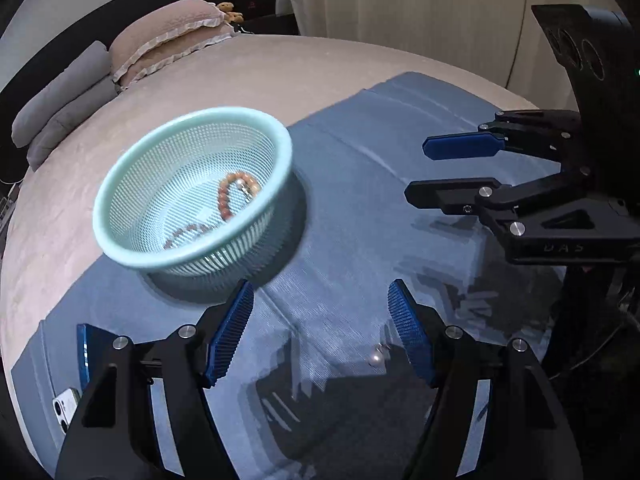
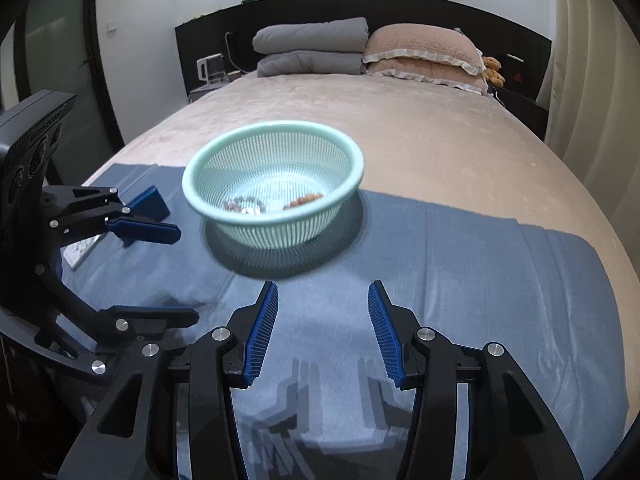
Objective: Organize jewelry
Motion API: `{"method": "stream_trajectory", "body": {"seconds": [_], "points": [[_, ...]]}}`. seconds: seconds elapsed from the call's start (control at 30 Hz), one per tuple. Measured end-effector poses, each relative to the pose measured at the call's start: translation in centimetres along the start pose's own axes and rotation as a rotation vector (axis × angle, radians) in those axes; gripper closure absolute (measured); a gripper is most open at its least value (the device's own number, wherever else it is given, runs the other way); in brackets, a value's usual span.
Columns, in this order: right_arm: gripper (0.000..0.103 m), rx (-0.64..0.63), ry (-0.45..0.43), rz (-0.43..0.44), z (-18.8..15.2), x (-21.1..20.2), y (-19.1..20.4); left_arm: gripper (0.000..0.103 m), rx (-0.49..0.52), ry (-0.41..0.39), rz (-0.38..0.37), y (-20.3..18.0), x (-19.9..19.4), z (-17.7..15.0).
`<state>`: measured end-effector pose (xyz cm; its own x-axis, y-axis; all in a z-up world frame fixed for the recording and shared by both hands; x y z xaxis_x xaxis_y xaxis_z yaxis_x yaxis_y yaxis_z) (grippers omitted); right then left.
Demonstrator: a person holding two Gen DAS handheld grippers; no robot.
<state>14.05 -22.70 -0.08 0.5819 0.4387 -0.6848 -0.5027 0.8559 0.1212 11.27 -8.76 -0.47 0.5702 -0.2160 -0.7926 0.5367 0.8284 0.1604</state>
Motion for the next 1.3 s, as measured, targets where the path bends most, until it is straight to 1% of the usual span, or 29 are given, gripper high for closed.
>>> {"method": "stream_trajectory", "body": {"seconds": [0.1, 0.13, 0.2, 0.27, 0.43, 0.53, 0.6, 0.63, 0.7, 0.77, 0.87, 0.93, 1.0, 1.1, 1.17, 1.27, 1.3], "points": [[0.059, -0.033, 0.057, 0.054, -2.4, 0.5, 0.5, 0.034, 0.005, 0.055, -0.012, -0.9, 1.1, -2.2], [0.059, -0.046, 0.077, 0.072, -3.1, 0.8, 0.8, 0.039, 0.007, 0.077, -0.015, -1.1, 1.5, -2.9], [0.059, -0.075, 0.104, 0.105, -3.9, 1.4, 1.3, 0.046, 0.012, 0.119, -0.016, -0.9, 2.3, -4.0], [0.059, -0.097, 0.123, 0.137, -4.4, 2.1, 1.7, 0.046, 0.005, 0.130, -0.014, -0.5, 2.7, -4.4], [0.059, -0.164, 0.115, 0.244, -5.0, 3.4, 3.2, 0.046, 0.013, 0.115, -0.049, -0.1, 2.6, -4.5], [0.060, -0.227, 0.128, 0.270, -5.5, 4.1, 4.2, 0.046, 0.045, 0.113, -0.078, -0.7, 2.9, -4.9], [0.063, -0.263, 0.141, 0.279, -5.7, 4.7, 4.6, 0.046, 0.047, 0.124, -0.078, -0.6, 3.6, -5.0], [0.064, -0.281, 0.132, 0.291, -5.7, 4.7, 4.8, 0.047, 0.045, 0.131, -0.085, -0.5, 3.9, -5.0], [0.067, -0.320, 0.117, 0.303, -5.8, 4.8, 5.0, 0.046, 0.042, 0.117, -0.100, -0.4, 4.0, -5.1], [0.067, -0.332, 0.118, 0.312, -5.7, 5.2, 5.0, 0.047, 0.045, 0.111, -0.112, -0.3, 4.2, -4.9], [0.069, -0.370, 0.103, 0.331, -5.5, 5.4, 5.4, 0.050, 0.059, 0.109, -0.122, -0.2, 4.5, -4.8], [0.071, -0.399, 0.098, 0.332, -5.6, 5.5, 5.9, 0.055, 0.070, 0.104, -0.131, -0.3, 4.5, -4.7], [0.076, -0.405, 0.096, 0.347, -5.5, 5.6, 6.1, 0.059, 0.082, 0.102, -0.144, -0.2, 4.5, -4.5], [0.083, -0.416, 0.104, 0.370, -5.5, 5.7, 6.2, 0.061, 0.110, 0.105, -0.149, -0.4, 4.8, -4.2], [0.085, -0.410, 0.103, 0.377, -5.6, 5.6, 6.1, 0.061, 0.129, 0.105, -0.158, -0.4, 4.8, -4.2], [0.093, -0.409, 0.104, 0.393, -5.6, 5.7, 6.0, 0.064, 0.189, 0.098, -0.187, -1.0, 4.9, -3.9], [0.093, -0.408, 0.106, 0.396, -5.6, 5.7, 5.9, 0.065, 0.217, 0.097, -0.196, -1.3, 5.0, -3.8]]}}
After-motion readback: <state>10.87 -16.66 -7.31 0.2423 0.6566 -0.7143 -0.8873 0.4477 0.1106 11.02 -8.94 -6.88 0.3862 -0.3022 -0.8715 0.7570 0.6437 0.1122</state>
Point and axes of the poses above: each gripper's, at about its wrist camera, not at the fingertips, and x roughly the way its jaws point, y to its left, z to its top, the point moved 2 cm from there along x, roughly the way its jaws point, and after that the axes turned 6 degrees about z, right-handed, at the moved point
